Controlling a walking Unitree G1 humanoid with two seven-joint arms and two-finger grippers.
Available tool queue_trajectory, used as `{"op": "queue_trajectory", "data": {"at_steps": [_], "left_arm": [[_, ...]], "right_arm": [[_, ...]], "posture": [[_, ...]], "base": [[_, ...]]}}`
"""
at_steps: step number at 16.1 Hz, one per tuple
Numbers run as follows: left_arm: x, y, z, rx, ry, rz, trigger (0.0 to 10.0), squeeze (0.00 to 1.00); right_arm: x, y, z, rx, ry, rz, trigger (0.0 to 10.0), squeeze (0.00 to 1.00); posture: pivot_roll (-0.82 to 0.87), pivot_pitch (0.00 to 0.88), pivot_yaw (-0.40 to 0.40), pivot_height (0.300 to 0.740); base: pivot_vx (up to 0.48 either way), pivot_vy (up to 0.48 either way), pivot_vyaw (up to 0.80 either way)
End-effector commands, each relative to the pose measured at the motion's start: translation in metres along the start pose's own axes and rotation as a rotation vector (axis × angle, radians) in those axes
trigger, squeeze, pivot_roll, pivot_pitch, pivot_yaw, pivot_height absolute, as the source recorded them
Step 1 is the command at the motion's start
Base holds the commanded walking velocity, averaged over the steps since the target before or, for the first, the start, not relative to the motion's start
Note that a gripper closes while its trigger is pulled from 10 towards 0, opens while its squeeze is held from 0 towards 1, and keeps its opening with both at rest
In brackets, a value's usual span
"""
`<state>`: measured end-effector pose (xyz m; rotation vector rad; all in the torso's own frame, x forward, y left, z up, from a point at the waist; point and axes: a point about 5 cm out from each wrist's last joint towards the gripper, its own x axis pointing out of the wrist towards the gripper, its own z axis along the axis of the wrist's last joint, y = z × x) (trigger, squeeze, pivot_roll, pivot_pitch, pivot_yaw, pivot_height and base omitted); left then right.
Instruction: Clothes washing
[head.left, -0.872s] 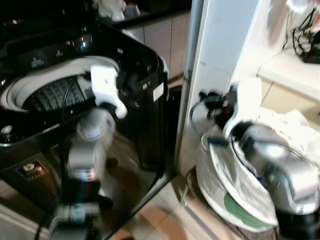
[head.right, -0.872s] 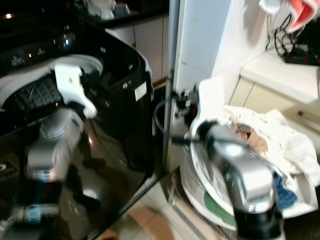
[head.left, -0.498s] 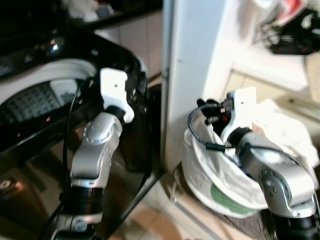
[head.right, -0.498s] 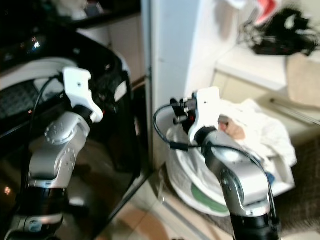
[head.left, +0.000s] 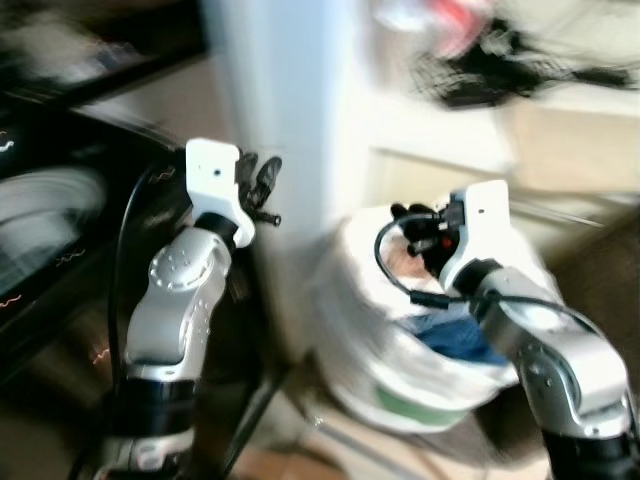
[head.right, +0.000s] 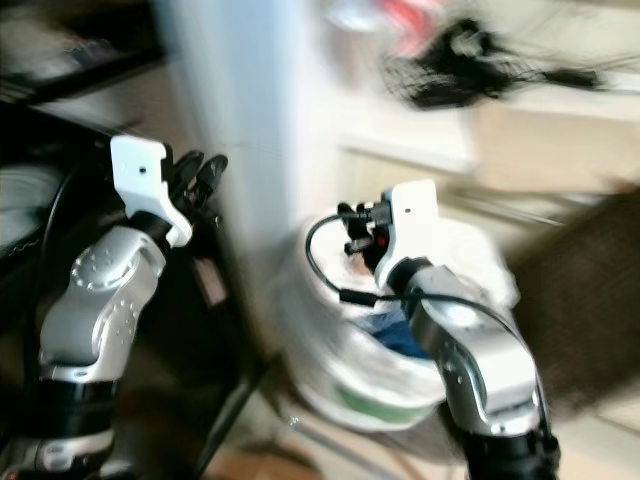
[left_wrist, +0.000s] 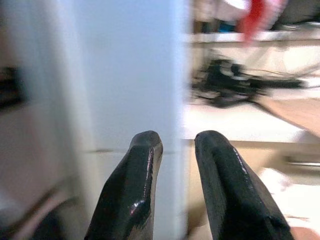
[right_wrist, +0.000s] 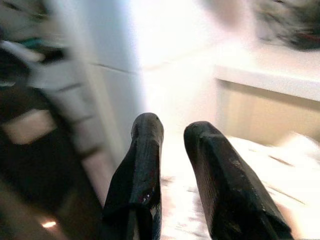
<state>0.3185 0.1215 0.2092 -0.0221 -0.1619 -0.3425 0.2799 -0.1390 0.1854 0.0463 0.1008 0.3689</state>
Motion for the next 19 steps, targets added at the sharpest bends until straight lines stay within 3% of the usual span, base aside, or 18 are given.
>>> {"op": "queue_trajectory", "data": {"at_steps": [1,4,9,10,13,15,19], "left_arm": [[-0.003,0.006,0.000,0.002,0.009,0.019,10.0,0.00],[-0.005,0.010,-0.003,-0.002,0.026,0.048,10.0,0.00],[-0.010,0.015,-0.011,0.030,0.075,0.068,10.0,0.00],[-0.011,0.016,-0.013,0.045,0.085,0.059,10.0,0.00],[-0.016,0.011,-0.022,0.045,0.148,-0.045,10.0,0.00],[-0.022,0.001,-0.027,0.032,0.192,-0.153,10.0,0.00],[-0.020,0.003,-0.028,0.034,0.167,-0.101,10.0,0.00]], "right_arm": [[0.001,0.001,0.000,-0.004,-0.001,0.010,10.0,0.00],[0.001,0.000,-0.002,-0.015,0.015,0.005,10.0,0.00],[0.001,-0.017,-0.013,-0.131,0.118,-0.006,10.0,0.03],[0.000,-0.022,-0.021,-0.150,0.187,0.018,10.0,1.00],[-0.005,-0.042,-0.040,-0.162,0.342,-0.011,10.0,1.00],[-0.007,-0.056,-0.046,-0.163,0.381,-0.042,10.0,1.00],[-0.010,-0.055,-0.048,-0.159,0.376,-0.014,10.0,1.00]], "posture": [[-0.07,0.000,0.032,0.740],[-0.07,0.000,0.031,0.740],[-0.07,0.000,0.028,0.740],[-0.07,0.000,0.028,0.740],[-0.07,0.000,0.026,0.740],[-0.07,0.000,0.023,0.740],[-0.07,0.000,0.023,0.740]], "base": [[0.349,0.000,0.00],[0.000,0.000,0.00],[0.000,0.000,0.00],[0.000,0.000,0.00],[0.000,0.000,0.00],[0.000,0.000,0.00],[0.000,0.000,0.00]]}}
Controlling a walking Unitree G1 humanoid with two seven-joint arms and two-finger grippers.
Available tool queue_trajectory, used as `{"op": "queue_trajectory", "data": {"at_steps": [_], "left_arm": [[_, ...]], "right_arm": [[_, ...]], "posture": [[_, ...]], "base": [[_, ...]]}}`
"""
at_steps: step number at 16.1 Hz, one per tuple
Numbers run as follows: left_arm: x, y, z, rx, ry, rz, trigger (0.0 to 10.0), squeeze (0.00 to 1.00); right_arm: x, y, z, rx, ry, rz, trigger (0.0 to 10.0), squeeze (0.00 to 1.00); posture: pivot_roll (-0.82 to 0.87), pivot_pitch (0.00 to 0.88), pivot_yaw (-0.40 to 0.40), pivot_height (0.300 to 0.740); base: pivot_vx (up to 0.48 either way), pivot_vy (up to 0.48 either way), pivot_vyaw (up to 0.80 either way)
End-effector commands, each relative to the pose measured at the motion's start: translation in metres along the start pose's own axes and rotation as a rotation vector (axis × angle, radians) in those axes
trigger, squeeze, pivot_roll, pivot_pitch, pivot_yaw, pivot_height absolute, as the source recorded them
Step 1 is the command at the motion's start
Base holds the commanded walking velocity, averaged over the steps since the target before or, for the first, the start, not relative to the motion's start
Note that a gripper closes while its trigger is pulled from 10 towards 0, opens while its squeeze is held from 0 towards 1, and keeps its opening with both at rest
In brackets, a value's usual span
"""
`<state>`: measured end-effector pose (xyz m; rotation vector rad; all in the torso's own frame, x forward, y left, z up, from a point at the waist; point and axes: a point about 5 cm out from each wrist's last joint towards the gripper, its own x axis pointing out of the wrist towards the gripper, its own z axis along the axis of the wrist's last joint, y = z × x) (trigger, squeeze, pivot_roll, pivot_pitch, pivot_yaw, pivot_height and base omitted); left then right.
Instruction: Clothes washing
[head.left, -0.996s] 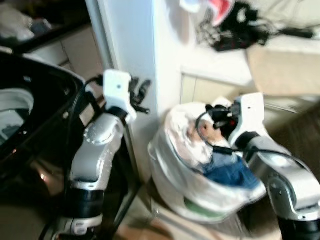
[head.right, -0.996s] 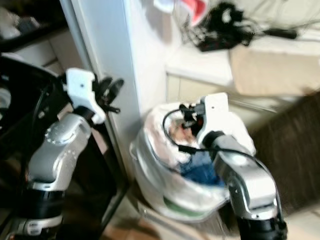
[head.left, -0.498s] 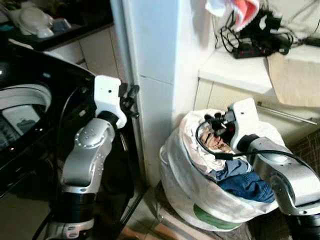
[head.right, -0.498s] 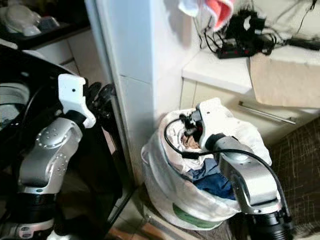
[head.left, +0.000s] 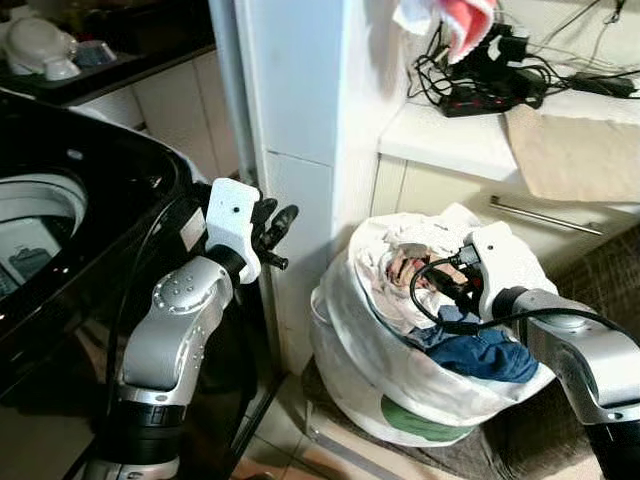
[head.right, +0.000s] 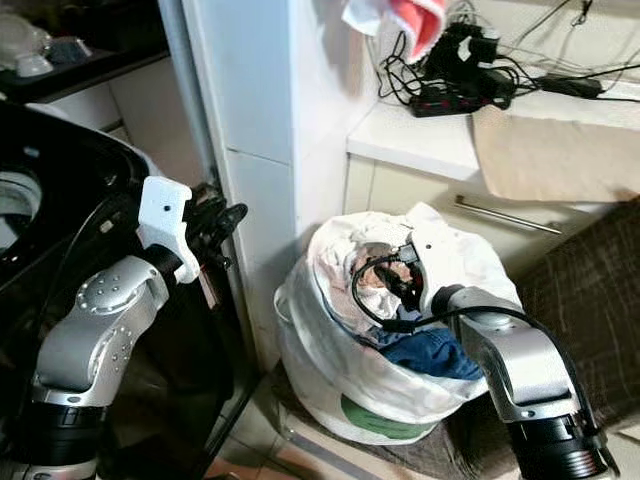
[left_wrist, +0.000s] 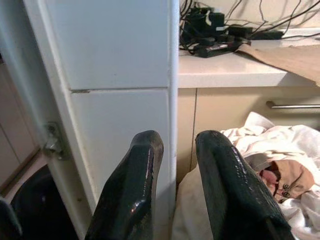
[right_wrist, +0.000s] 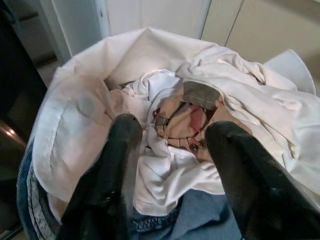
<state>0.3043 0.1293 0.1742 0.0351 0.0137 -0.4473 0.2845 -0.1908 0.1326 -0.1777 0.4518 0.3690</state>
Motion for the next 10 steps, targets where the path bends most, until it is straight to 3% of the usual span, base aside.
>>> {"op": "queue_trajectory", "data": {"at_steps": [1,2,3,4,5,10], "left_arm": [[0.000,-0.003,0.004,0.019,-0.021,-0.005,10.0,0.00],[-0.001,-0.005,0.005,0.028,-0.028,-0.021,10.0,0.00],[-0.001,-0.006,0.006,0.026,-0.033,-0.022,10.0,0.00],[0.000,-0.007,0.006,0.014,-0.038,-0.021,10.0,0.00],[0.000,-0.008,0.007,0.010,-0.043,-0.015,10.0,0.00],[0.001,-0.011,0.010,0.009,-0.054,-0.019,10.0,0.00]], "right_arm": [[-0.001,0.000,0.001,-0.029,-0.008,0.004,10.0,1.00],[-0.002,0.004,0.002,-0.040,-0.021,0.012,10.0,1.00],[-0.003,0.007,0.004,-0.046,-0.042,0.021,10.0,0.80],[-0.005,0.013,0.010,-0.015,-0.107,0.040,10.0,0.00],[-0.007,0.019,0.015,-0.017,-0.156,0.072,10.0,0.00],[-0.014,0.034,0.026,-0.064,-0.245,0.181,10.0,0.00]], "posture": [[-0.07,0.000,0.025,0.740],[-0.07,0.000,0.025,0.740],[-0.07,0.000,0.025,0.740],[-0.07,0.000,0.025,0.740],[-0.07,0.000,0.026,0.740],[-0.07,0.000,0.031,0.740]], "base": [[0.000,0.000,0.00],[0.000,0.000,0.00],[0.000,0.000,0.00],[0.000,0.000,0.00],[0.000,0.000,0.00],[0.000,0.216,0.80]]}}
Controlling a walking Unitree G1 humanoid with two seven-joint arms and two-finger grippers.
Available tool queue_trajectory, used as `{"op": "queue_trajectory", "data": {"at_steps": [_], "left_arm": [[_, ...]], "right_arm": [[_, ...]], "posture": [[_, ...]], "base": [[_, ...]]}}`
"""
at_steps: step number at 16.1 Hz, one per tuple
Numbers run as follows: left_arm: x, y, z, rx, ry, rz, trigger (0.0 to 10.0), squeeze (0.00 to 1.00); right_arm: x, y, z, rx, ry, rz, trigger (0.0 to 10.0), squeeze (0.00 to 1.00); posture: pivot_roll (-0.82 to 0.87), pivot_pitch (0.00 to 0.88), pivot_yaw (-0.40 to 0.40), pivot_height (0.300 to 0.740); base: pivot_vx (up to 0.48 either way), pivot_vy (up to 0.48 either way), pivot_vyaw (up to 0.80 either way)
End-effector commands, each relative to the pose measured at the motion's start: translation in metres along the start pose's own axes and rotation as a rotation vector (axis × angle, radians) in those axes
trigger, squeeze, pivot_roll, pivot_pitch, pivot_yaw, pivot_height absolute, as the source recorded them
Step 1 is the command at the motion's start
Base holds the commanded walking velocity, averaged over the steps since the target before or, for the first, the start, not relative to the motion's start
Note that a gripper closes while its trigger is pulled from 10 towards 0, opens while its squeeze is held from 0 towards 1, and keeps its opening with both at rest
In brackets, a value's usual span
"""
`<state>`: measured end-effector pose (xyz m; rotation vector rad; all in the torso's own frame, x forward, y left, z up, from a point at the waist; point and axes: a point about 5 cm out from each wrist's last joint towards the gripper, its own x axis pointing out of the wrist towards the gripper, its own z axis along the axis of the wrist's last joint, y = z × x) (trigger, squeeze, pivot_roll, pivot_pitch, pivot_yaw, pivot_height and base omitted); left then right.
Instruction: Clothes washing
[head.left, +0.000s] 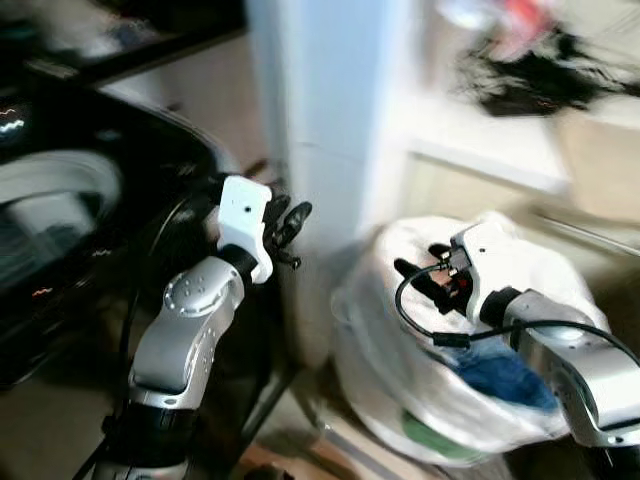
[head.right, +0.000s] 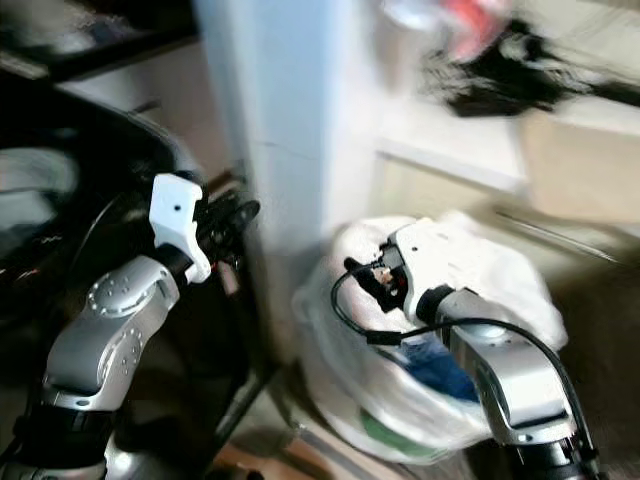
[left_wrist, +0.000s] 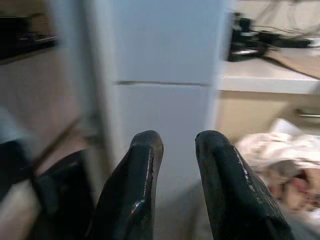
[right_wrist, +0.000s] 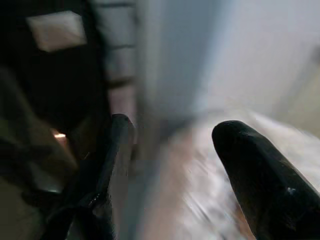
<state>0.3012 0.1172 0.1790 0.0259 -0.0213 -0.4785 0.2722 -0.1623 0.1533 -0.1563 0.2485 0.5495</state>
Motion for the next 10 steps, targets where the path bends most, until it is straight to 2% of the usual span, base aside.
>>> {"op": "queue_trajectory", "data": {"at_steps": [1,3,4,5,7,10], "left_arm": [[-0.0011,0.0014,0.0049,0.011,-0.019,0.012,10.0,0.00],[-0.0014,0.0026,0.0099,0.079,-0.033,0.048,10.0,0.00],[-0.0005,0.0019,0.0119,0.111,-0.040,0.054,10.0,0.00],[0.0004,0.0012,0.0118,0.114,-0.041,0.053,10.0,0.00],[0.0006,0.0012,0.0116,0.107,-0.041,0.053,10.0,0.00],[0.0024,0.0033,0.0117,0.083,-0.040,0.073,10.0,0.00]], "right_arm": [[-0.0016,0.0054,0.0084,-0.012,-0.050,0.033,10.0,0.00],[-0.0020,0.0059,0.0114,-0.038,-0.075,0.043,10.0,0.00],[-0.0021,0.0074,0.0124,-0.028,-0.090,0.050,10.0,0.00],[-0.0019,0.0076,0.0120,0.013,-0.098,0.038,10.0,0.00],[-0.0019,0.0076,0.0116,0.014,-0.098,0.033,10.0,0.00],[-0.0037,0.0037,0.0073,0.009,-0.085,-0.027,10.0,0.00]], "posture": [[-0.06,0.000,0.028,0.740],[-0.06,0.000,0.028,0.740],[-0.06,0.000,0.028,0.740],[-0.06,0.000,0.029,0.740],[-0.06,0.000,0.029,0.740],[-0.06,0.000,0.036,0.740]], "base": [[0.000,0.285,0.80],[0.000,0.000,0.80],[0.000,-0.480,0.00],[0.000,-0.480,0.00],[0.000,-0.480,0.00],[0.000,0.000,0.00]]}}
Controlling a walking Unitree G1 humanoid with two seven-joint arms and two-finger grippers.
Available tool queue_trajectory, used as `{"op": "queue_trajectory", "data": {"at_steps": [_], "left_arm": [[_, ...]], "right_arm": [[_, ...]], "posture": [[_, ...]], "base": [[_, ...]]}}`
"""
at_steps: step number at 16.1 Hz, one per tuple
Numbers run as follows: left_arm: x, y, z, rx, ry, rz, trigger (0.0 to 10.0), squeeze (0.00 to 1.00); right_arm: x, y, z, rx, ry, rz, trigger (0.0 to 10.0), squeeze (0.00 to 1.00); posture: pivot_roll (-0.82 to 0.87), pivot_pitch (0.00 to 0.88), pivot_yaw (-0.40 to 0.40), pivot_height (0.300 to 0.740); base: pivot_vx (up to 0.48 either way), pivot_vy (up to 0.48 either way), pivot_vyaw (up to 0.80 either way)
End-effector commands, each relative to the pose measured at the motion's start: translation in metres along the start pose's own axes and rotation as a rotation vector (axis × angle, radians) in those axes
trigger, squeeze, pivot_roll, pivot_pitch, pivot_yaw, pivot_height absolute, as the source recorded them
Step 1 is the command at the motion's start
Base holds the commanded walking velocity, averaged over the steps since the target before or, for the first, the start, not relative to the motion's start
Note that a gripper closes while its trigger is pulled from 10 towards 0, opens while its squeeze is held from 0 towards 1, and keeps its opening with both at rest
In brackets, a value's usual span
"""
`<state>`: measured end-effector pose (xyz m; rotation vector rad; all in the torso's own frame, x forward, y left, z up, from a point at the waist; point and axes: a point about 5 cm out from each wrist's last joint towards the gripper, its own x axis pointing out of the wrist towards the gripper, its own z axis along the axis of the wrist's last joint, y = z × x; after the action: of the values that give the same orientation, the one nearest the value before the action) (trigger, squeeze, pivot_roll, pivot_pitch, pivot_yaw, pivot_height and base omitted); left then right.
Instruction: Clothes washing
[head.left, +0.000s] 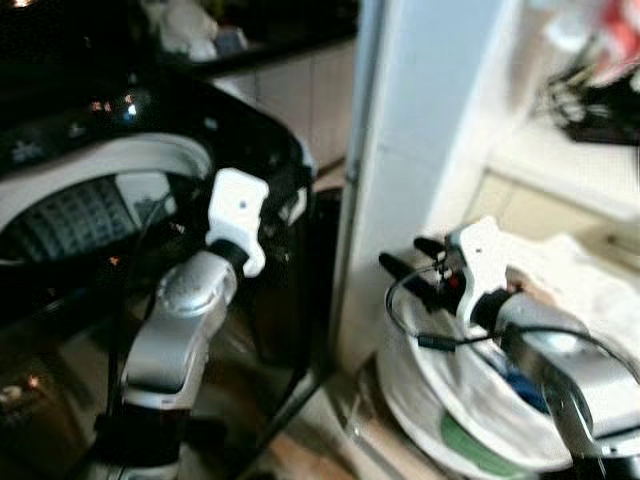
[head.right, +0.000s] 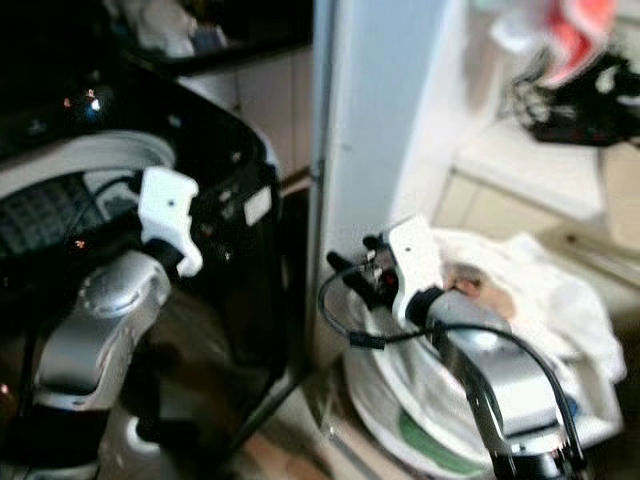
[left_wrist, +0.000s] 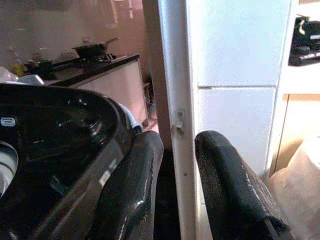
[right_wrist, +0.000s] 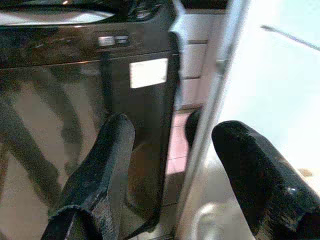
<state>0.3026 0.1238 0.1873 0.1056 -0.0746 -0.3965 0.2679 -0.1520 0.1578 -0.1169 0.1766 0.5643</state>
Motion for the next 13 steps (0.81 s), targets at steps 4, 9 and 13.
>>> {"op": "queue_trajectory", "data": {"at_steps": [4,9,13], "left_arm": [[0.005,-0.001,-0.003,-0.032,0.016,0.009,10.0,0.00],[0.001,0.005,-0.013,-0.074,0.035,0.053,10.0,0.00],[-0.003,-0.005,-0.018,-0.094,0.054,-0.060,10.0,0.00]], "right_arm": [[-0.002,-0.016,-0.005,0.004,0.034,-0.153,10.0,0.00],[0.003,-0.007,-0.012,0.021,0.042,-0.182,10.0,0.00],[-0.005,-0.040,-0.037,0.056,0.218,-0.388,10.0,1.00]], "posture": [[-0.07,0.000,0.039,0.740],[-0.06,0.000,0.035,0.740],[-0.07,0.000,0.036,0.740]], "base": [[0.000,0.000,0.00],[0.000,0.000,0.00],[0.000,0.000,0.00]]}}
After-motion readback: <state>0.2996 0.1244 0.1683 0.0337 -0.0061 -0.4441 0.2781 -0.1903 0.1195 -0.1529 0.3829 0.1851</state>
